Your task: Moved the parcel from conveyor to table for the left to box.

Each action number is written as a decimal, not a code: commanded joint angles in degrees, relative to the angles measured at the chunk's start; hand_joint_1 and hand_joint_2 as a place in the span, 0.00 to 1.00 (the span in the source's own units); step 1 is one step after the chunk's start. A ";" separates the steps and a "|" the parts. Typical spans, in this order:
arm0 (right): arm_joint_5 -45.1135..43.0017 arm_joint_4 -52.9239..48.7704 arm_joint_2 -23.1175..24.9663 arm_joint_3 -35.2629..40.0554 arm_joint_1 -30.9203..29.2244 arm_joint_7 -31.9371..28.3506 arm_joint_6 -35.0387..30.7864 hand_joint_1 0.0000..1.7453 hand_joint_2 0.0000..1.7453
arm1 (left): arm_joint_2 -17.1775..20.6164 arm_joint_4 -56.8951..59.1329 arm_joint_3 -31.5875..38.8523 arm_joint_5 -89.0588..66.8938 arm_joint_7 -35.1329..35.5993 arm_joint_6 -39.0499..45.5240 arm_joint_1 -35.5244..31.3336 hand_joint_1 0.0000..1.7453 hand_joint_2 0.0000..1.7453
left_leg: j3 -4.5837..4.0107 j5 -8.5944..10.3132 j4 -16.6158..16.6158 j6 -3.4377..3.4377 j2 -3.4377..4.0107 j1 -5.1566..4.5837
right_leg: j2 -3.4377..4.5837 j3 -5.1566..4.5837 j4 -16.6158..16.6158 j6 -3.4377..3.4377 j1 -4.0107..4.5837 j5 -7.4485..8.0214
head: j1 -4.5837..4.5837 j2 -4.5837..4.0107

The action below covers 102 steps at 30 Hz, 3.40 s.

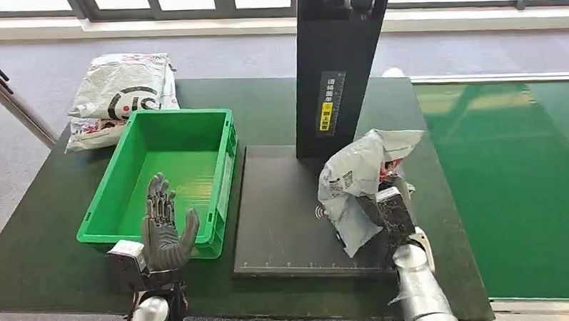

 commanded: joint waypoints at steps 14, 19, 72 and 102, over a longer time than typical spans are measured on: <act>-3.09 11.40 -2.73 0.02 -4.20 0.65 4.74 0.00 0.00 | -0.37 4.01 -1.76 0.38 0.24 0.02 -3.44 0.00 1.00 | 0.04 0.03 -0.03 -0.01 -0.08 0.03 | -0.13 0.10 -0.06 -0.05 0.04 0.00 | 0.00 0.00; -4.46 16.52 -4.01 -1.79 -6.90 0.67 5.06 0.00 0.00 | -0.48 5.03 -1.77 0.50 0.24 0.17 -4.20 0.00 1.00 | 0.06 0.04 -0.05 0.01 -0.09 0.02 | -0.15 0.12 -0.09 -0.05 0.04 0.02 | 0.00 0.00; -20.57 3.67 -7.44 2.49 1.07 -1.44 30.87 0.00 0.00 | 0.09 4.61 -3.28 -0.06 0.24 0.91 -3.86 0.00 1.00 | 0.00 0.02 -0.01 0.00 -0.04 0.01 | -0.08 0.03 -0.03 -0.05 0.02 0.02 | 0.00 0.00; -28.87 -35.18 5.41 -12.12 5.44 -1.44 17.52 0.00 1.00 | -4.26 56.92 -53.46 -4.36 13.33 20.14 -43.37 0.00 1.00 | 0.01 0.20 -0.02 0.06 -0.13 -0.03 | -0.17 0.10 -0.14 -0.03 -0.01 0.30 | 0.00 0.00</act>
